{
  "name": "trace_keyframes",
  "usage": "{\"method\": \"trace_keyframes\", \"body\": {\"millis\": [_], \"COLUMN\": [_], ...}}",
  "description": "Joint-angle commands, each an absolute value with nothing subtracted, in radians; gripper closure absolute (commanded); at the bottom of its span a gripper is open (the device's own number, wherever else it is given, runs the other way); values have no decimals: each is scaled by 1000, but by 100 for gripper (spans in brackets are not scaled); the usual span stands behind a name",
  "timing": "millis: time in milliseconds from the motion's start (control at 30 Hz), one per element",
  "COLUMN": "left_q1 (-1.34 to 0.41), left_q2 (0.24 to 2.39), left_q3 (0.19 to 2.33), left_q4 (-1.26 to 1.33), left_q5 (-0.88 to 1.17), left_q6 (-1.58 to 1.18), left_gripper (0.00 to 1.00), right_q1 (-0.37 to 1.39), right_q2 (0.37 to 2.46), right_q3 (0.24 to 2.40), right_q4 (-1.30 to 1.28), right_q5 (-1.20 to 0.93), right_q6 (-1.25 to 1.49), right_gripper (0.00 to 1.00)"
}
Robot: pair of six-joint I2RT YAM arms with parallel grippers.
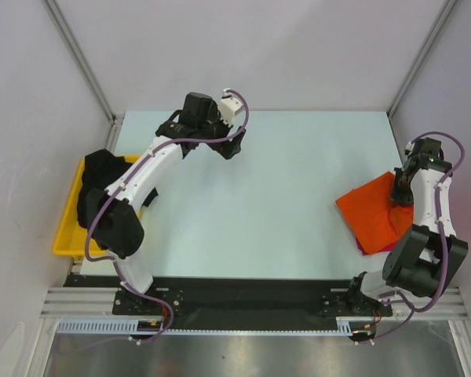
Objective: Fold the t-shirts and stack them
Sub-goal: Neatly place the folded tshirt to the corner
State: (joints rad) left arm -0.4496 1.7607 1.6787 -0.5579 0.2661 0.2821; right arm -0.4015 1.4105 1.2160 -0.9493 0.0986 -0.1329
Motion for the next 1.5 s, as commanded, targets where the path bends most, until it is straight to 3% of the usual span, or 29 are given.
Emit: {"method": "trace_keyframes", "body": {"millis": [0,433,767,1067,1433,1467], "left_q1": [-442,-439,-428,-428,-428,-428], "left_q2": [1773,1809,1816,1824,1819,1818], "left_q3": [1729,1756,1753,1764,1761,1759], "left_q4": [-569,-572,-580,-574,-574,-575], "left_q5": [284,278,276,279,281,282], "left_q6": [302,301,307,301,301,302], "left_gripper": [3,3,3,2,2,2], "right_q1": [-429,-526,-532,-535,-560,-560], "right_q2": [1446,1473,1534,1422,1385,1399], "right_q3": [1203,1126,1161,1178,1086,1086], "right_q4": [-870,-812,-811,-844,-795,-784], "right_q5": [112,95,211,143,221,228], "right_q6": [-146,-110,-117,-100,-113,-109], "right_gripper": [100,100,100,100,100,95]}}
